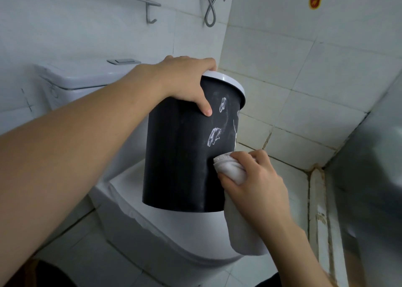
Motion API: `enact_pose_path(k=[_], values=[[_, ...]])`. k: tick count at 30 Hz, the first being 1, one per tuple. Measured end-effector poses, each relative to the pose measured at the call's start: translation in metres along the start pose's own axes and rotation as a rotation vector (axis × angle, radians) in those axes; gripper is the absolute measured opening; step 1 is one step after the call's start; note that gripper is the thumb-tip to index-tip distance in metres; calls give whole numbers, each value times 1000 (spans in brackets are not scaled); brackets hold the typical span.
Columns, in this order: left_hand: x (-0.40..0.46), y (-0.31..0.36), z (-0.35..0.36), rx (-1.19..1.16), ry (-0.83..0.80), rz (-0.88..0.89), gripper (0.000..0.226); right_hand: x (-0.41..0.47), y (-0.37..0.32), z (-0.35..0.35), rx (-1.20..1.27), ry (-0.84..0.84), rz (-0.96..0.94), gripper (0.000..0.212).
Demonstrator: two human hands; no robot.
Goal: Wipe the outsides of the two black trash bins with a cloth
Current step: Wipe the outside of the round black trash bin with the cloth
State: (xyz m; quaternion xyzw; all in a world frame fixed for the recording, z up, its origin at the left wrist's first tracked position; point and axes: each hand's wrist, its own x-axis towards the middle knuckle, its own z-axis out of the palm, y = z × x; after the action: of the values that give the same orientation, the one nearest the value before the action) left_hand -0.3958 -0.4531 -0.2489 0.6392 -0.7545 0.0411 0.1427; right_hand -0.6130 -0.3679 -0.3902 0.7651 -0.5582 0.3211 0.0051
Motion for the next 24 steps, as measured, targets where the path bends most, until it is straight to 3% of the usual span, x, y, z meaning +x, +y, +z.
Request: enact_pose_path(k=[12, 24], values=[[-4, 2, -4, -89, -42, 28, 71, 32, -24, -15, -96, 54, -74, 23], [-8, 6, -7, -104, -65, 35, 70, 2, -23, -11, -123, -35, -94, 26]])
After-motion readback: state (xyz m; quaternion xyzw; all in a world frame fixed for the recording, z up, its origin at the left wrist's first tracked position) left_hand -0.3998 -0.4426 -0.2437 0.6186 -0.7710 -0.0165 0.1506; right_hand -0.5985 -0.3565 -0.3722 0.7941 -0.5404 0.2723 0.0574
